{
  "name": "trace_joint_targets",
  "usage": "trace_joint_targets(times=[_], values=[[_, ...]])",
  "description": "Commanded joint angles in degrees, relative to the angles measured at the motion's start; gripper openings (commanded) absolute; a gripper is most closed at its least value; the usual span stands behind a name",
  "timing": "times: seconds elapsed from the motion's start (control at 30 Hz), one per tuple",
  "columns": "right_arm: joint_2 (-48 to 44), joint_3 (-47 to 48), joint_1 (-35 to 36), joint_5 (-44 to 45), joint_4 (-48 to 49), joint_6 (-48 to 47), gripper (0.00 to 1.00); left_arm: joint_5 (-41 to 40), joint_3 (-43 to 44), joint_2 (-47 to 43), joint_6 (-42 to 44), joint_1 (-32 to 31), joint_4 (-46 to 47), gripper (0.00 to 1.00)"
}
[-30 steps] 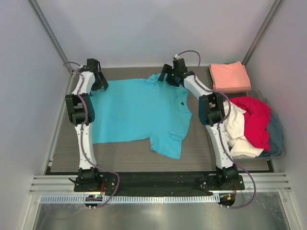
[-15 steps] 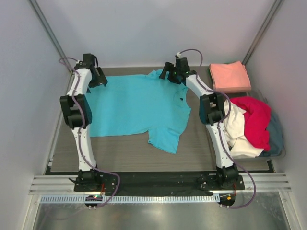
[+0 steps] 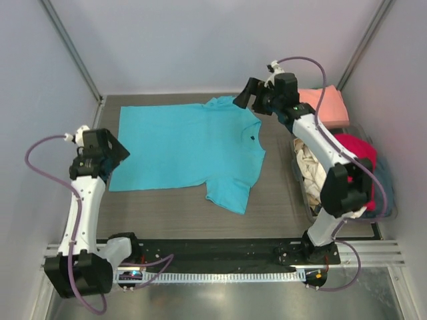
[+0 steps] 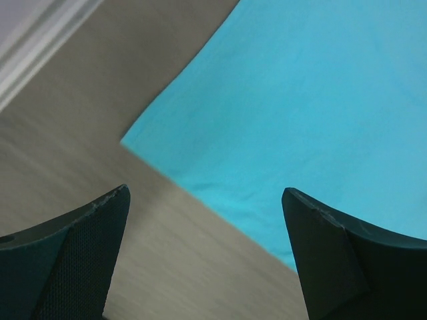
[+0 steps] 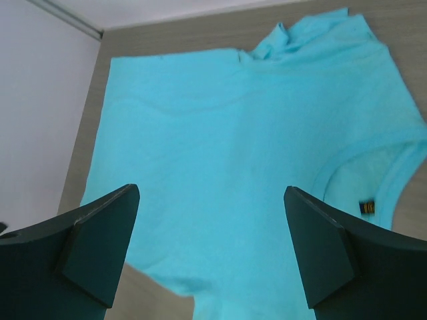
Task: Fold and stack the t-shirts
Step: Flatten the tshirt out, then fold the tshirt
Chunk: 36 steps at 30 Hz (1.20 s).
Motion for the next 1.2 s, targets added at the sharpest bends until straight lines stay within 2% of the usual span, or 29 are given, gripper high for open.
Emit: trace_joint_targets(times=[0.0, 0.13, 0.23, 0.4, 0.6, 0.67, 0.9, 1.0, 1.17], values=[[-10.3, -13.5, 0.0, -0.3, 1.5, 1.9, 0.96, -3.5, -9.6, -7.1, -6.9, 0.4, 1.1, 0.96], [-21.3, -28.0, 0.7, -0.8, 4.4, 6.4, 0.96, -3.5, -17.1, -16.7, -12.2, 0.5, 0.4, 0.94], [-29.9, -37.8, 2.1, 1.0, 4.9, 8.0, 0.96, -4.2, -21.7, -20.3, -15.8, 0.5, 0.1, 0.94], [-40.4, -49.7, 2.8, 3.9, 4.4, 8.8, 0.96, -4.9, -29.0, -21.2, -19.1, 0.6, 1.7, 0.94], [-44.8, -52.4, 2.9, 1.9, 2.5, 10.1, 0.96, -8.6, -32.8, -17.7, -23.8, 1.3, 2.3, 0.89], [-45.1, -52.3, 3.0, 1.5, 1.8, 10.3, 0.96, -7.7, -34.8, -16.8, -24.4, 3.4, 3.6, 0.89], [-44.1, -53.0, 3.0, 1.0, 1.6, 9.1, 0.96, 2.9, -38.1, -10.7, -21.4, 16.6, 16.1, 0.87], [-42.9, -52.8, 3.0, 0.8, 1.9, 8.6, 0.96, 10.2, -40.7, -8.7, -22.7, 22.1, 23.4, 0.84], [-40.2, -51.9, 3.0, 0.2, 2.6, 7.9, 0.96, 10.0, -42.5, -5.1, -24.6, 22.3, 29.6, 0.82]])
